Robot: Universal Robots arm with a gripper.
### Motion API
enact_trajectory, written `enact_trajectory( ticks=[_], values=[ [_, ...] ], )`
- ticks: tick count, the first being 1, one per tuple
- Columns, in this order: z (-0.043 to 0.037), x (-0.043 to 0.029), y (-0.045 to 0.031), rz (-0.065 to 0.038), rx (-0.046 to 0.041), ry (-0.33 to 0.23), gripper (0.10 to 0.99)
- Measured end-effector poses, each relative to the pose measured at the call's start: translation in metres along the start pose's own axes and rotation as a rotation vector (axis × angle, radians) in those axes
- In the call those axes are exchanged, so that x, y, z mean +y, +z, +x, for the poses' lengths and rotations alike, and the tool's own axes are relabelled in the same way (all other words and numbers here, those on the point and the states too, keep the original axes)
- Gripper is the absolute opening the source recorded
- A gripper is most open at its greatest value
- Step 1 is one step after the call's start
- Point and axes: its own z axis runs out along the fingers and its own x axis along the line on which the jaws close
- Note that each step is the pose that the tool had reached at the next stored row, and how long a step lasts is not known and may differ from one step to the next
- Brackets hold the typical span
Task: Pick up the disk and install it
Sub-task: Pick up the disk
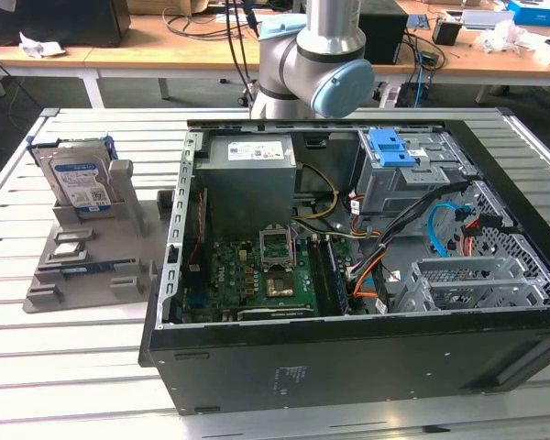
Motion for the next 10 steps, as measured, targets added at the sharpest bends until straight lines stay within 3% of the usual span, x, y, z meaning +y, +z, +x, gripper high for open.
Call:
enact_trajectory(
  ticks=[10],
  values=[
    [0.0,0.0,0.0,-0.002,0.0037,-0.102,0.106]
  ],
)
